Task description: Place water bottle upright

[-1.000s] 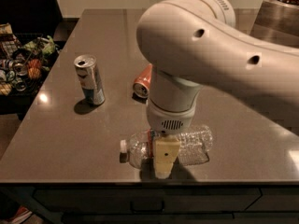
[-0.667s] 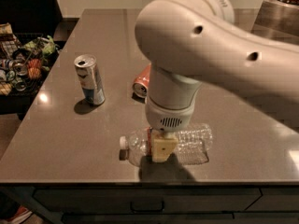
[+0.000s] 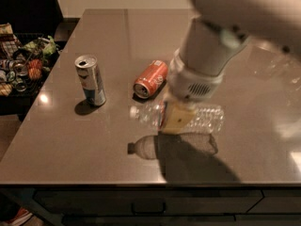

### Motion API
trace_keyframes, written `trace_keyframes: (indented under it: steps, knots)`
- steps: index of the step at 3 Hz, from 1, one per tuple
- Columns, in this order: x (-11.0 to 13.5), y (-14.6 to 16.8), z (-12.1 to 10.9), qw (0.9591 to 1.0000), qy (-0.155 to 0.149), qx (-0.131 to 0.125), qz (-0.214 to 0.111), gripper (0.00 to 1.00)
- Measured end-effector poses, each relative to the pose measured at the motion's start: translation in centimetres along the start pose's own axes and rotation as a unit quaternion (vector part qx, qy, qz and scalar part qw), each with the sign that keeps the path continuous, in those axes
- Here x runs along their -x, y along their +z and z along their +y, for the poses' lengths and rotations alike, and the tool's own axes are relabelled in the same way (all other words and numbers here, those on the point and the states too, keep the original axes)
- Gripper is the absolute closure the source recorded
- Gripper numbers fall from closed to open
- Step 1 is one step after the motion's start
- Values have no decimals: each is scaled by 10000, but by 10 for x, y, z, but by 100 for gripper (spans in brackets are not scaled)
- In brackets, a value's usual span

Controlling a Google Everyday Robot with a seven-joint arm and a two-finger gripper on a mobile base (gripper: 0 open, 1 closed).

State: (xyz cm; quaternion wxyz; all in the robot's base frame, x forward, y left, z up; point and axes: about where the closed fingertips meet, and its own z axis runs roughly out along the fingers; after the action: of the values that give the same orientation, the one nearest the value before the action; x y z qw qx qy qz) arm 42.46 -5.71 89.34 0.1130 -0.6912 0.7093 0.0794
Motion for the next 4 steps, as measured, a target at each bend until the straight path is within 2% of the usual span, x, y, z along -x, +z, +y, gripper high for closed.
trace_keyframes:
  steps: [1, 2, 3, 4]
  knots:
    - [8, -34, -23, 9966, -145, -25, -806, 100]
    - [18, -63, -39, 9835, -268, -197, -1779, 100]
    - [24, -83, -52, 9587, -244, -491, -2792, 100]
    - [22, -104, -63, 9241, -53, -840, -3728, 100]
